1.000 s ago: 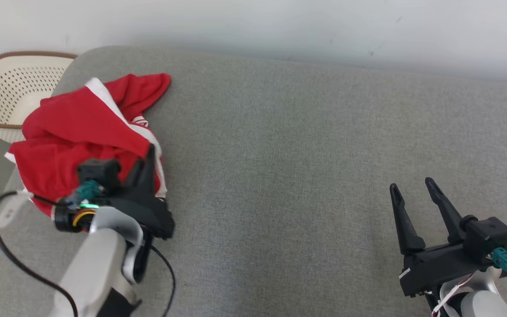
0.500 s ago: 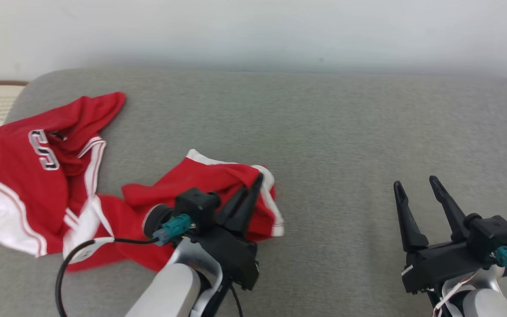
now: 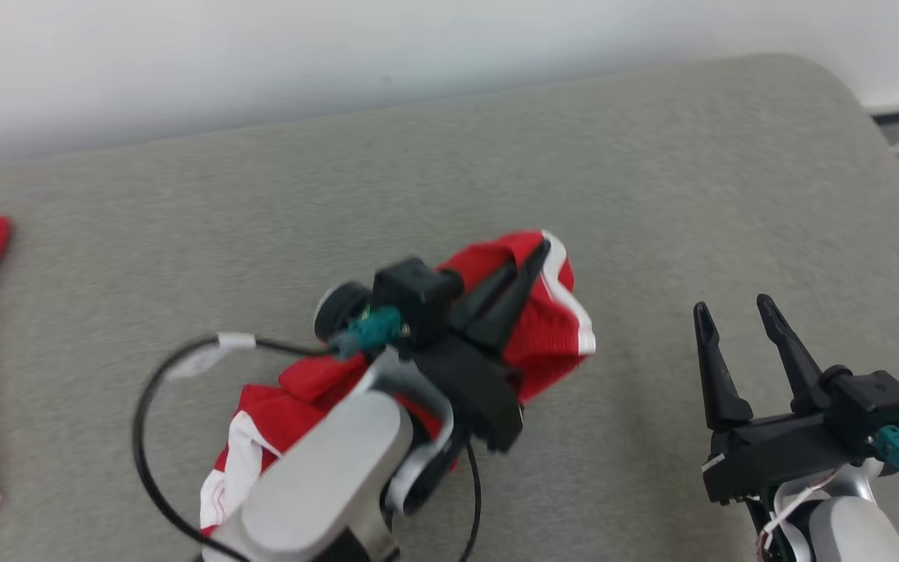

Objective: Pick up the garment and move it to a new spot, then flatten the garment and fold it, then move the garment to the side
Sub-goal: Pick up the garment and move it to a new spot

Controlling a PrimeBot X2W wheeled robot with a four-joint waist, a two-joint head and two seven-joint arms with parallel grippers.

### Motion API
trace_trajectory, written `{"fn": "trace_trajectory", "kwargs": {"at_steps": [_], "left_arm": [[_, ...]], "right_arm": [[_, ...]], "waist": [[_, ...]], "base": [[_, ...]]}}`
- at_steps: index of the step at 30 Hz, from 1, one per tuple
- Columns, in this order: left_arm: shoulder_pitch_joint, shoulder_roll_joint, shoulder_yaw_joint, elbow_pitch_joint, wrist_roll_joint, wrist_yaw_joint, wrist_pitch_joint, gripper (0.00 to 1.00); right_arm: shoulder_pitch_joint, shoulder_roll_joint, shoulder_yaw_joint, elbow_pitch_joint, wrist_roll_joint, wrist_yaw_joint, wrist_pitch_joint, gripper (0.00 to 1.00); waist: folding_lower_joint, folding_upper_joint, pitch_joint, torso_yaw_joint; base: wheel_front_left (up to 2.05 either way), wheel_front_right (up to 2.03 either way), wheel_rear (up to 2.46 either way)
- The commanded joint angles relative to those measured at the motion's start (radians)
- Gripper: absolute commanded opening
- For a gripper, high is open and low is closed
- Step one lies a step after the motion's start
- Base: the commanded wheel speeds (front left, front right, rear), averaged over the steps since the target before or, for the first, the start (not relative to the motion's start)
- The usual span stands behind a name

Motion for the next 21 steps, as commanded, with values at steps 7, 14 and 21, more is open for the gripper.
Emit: {"fn": "trace_trajectory", "kwargs": {"at_steps": [7,14,21], "left_arm": [[-0.165,0.003,-0.032,0.204,-0.137,0.047,-0.108,0.00],[-0.225,0.002,-0.100,0.369,-0.242,0.041,-0.168,0.28],[-0.271,0.002,-0.200,0.407,-0.278,0.049,-0.231,1.00]], "right_arm": [[-0.042,0.029,0.019,0.047,0.025,0.000,-0.039,1.00],[-0.061,0.038,0.019,0.088,0.037,0.000,-0.067,1.00],[-0.072,0.029,0.005,0.122,0.041,0.000,-0.079,1.00]], "waist": [[0.0000,-0.0001,0.136,-0.218],[0.0000,-0.0001,0.163,-0.226],[0.0000,-0.0001,0.149,-0.158]], "base": [[0.00,0.00,0.00],[0.00,0.00,0.00],[0.00,0.00,0.00]]}}
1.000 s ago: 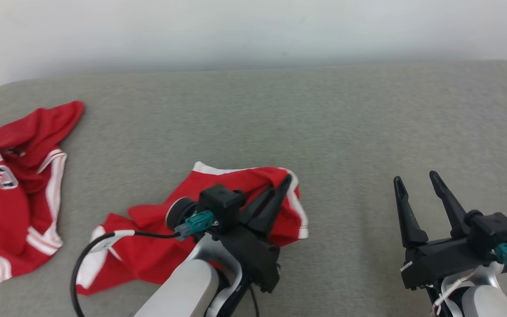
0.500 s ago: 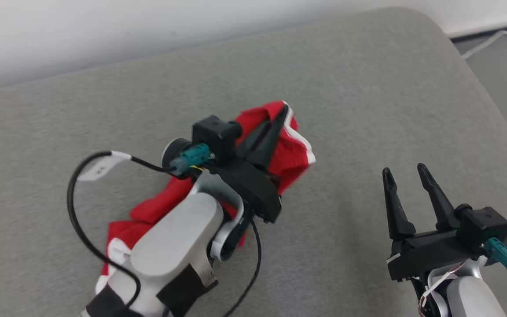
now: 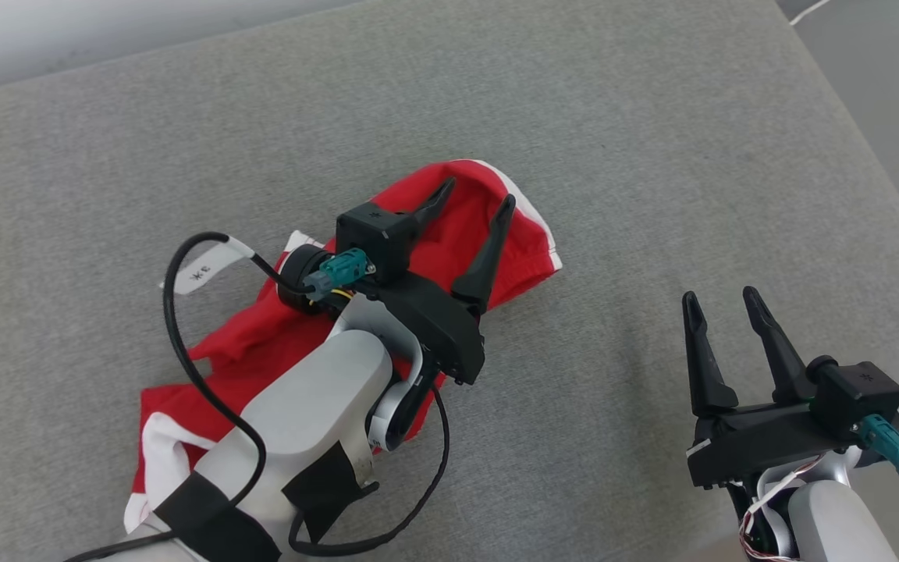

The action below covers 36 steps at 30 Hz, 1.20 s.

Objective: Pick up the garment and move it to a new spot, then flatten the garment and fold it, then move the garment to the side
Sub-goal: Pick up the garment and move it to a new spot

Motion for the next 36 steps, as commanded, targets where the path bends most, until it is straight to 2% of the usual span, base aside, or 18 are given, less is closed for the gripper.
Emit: {"fn": "trace_trajectory", "kwargs": {"at_steps": [1,5,11,22,29,36], "left_arm": [[-0.004,0.001,-0.009,-0.002,0.007,0.001,-0.008,1.00],[0.015,0.005,-0.014,-0.020,0.035,0.005,-0.018,1.00],[0.068,0.076,0.042,-0.098,0.084,0.046,-0.024,1.00],[0.282,0.258,0.312,-0.321,0.171,0.159,-0.025,1.00],[0.449,0.354,0.484,-0.457,0.230,0.193,-0.025,1.00],[0.622,0.413,0.589,-0.565,0.273,0.227,-0.025,1.00]], "right_arm": [[-0.002,-0.008,-0.002,0.001,0.001,0.000,-0.004,1.00],[0.005,-0.014,-0.007,-0.003,-0.004,0.000,0.001,1.00],[0.022,-0.026,-0.020,-0.022,-0.013,0.000,0.012,1.00],[0.063,-0.026,-0.037,-0.060,-0.026,0.000,0.040,1.00],[0.086,-0.020,-0.030,-0.069,-0.030,0.000,0.053,1.00],[0.111,-0.027,-0.016,-0.068,-0.023,0.000,0.064,1.00]], "waist": [[-0.0002,-0.0001,-0.021,0.037],[-0.0002,-0.0001,-0.042,0.083],[-0.0002,-0.0001,-0.081,0.150],[-0.0002,-0.0001,-0.153,0.236],[-0.0002,-0.0001,-0.190,0.260],[-0.0002,-0.0001,-0.223,0.266]], "base": [[0.00,0.00,0.00],[0.00,0.00,0.00],[0.00,0.00,0.00],[0.00,0.00,0.00],[0.00,0.00,0.00],[0.00,0.00,0.00]]}}
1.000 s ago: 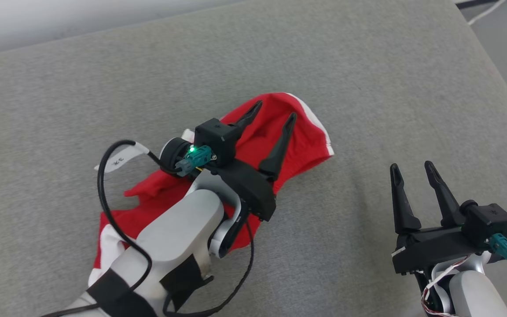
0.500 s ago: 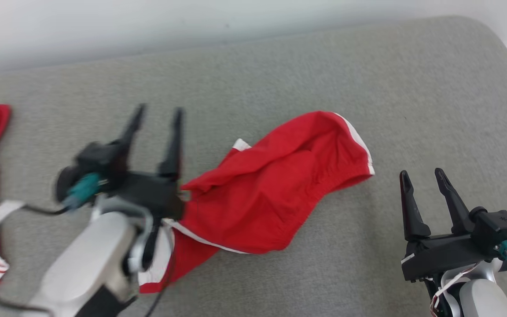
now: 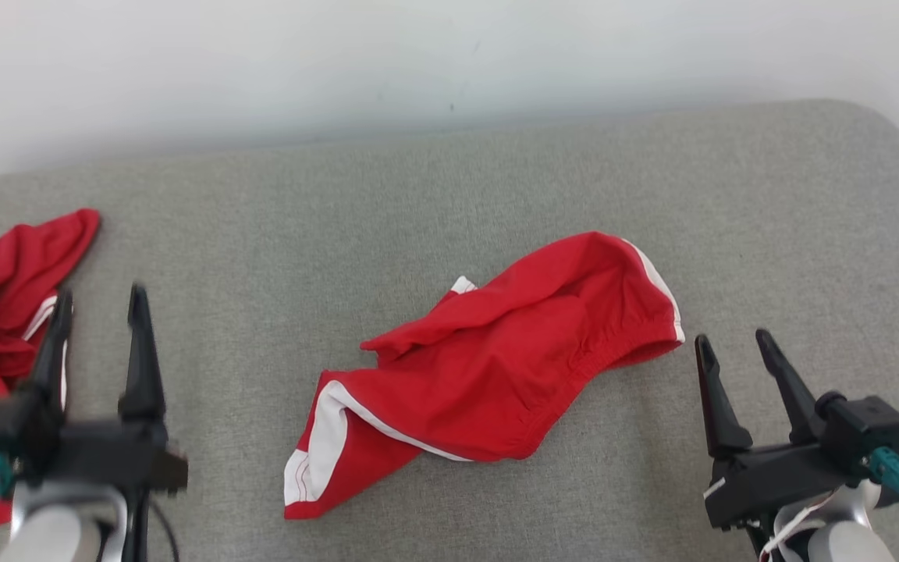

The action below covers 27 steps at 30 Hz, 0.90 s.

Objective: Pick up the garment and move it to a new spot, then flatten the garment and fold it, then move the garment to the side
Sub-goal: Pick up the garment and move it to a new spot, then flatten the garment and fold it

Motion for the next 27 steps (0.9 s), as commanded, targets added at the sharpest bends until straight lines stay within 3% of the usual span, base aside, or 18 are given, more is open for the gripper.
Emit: {"fn": "trace_trajectory", "kwargs": {"at_steps": [1,5,13,27], "left_arm": [[0.046,0.012,0.010,-0.022,0.020,0.008,-0.007,1.00],[0.157,0.028,0.018,-0.077,0.037,0.030,-0.007,1.00],[0.300,0.030,-0.001,-0.142,0.053,0.018,-0.006,1.00],[0.329,0.039,-0.018,-0.129,0.047,0.025,0.018,1.00]], "right_arm": [[0.020,-0.007,0.003,0.000,-0.002,0.000,0.003,1.00],[0.042,-0.007,0.011,0.000,-0.003,0.000,0.011,1.00],[0.107,0.005,0.010,-0.016,-0.012,0.000,0.034,1.00],[0.172,0.020,0.017,-0.062,-0.014,0.000,0.069,1.00]], "waist": [[0.0001,0.0001,-0.020,0.007],[0.0001,0.0001,-0.047,0.013],[0.0001,0.0001,-0.104,0.033],[0.0001,0.0001,-0.132,0.027]], "base": [[0.00,0.00,0.00],[0.00,0.00,0.00],[0.00,0.00,0.00],[0.00,0.00,0.00]]}}
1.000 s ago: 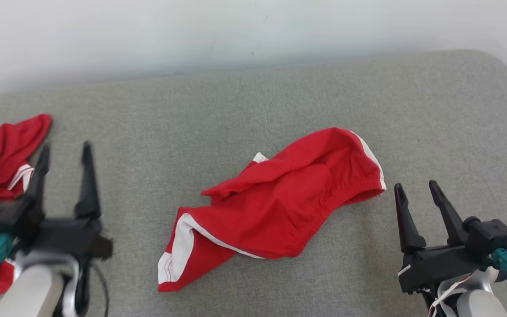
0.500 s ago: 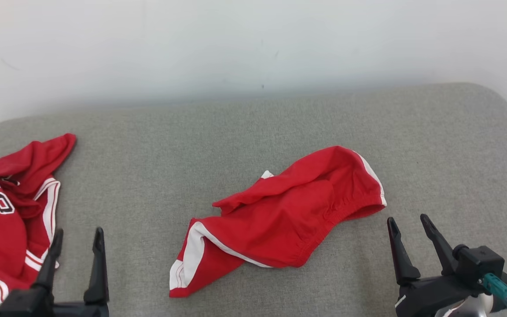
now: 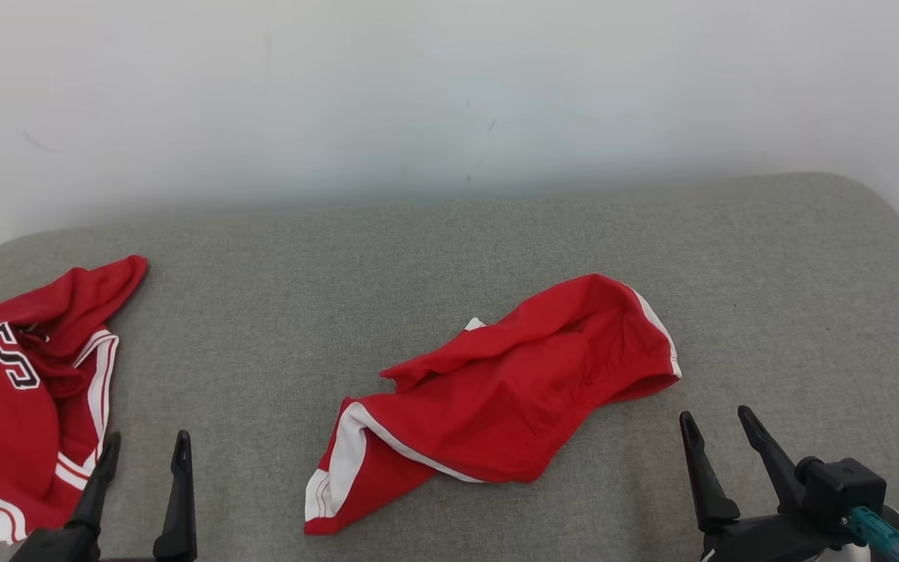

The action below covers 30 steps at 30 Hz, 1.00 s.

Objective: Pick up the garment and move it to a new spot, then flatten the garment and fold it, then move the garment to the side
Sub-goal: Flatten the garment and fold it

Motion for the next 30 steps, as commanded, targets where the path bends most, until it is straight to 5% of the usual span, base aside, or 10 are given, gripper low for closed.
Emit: {"fn": "trace_trajectory", "kwargs": {"at_steps": [1,11,23,30], "left_arm": [[0.007,0.005,0.003,0.001,-0.002,0.005,0.000,1.00],[-0.008,-0.003,0.000,0.002,-0.007,0.012,0.005,1.00],[-0.058,-0.041,-0.028,0.013,0.006,0.018,0.007,1.00],[-0.095,-0.072,-0.036,0.051,0.005,-0.010,-0.009,1.00]], "right_arm": [[0.012,0.002,0.001,-0.005,0.002,0.000,-0.001,1.00],[-0.013,-0.018,0.050,-0.003,0.010,0.000,0.016,1.00],[-0.173,-0.185,0.421,0.141,0.064,0.000,0.059,1.00],[-0.297,-0.235,0.546,0.261,0.053,0.000,0.044,1.00]], "waist": [[0.0001,0.0000,0.002,-0.001],[0.0001,0.0000,0.013,0.013],[0.0001,0.0000,0.097,0.076],[0.0001,0.0000,0.145,0.107]], "base": [[0.00,0.00,0.00],[0.00,0.00,0.00],[0.00,0.00,0.00],[0.00,0.00,0.00]]}}
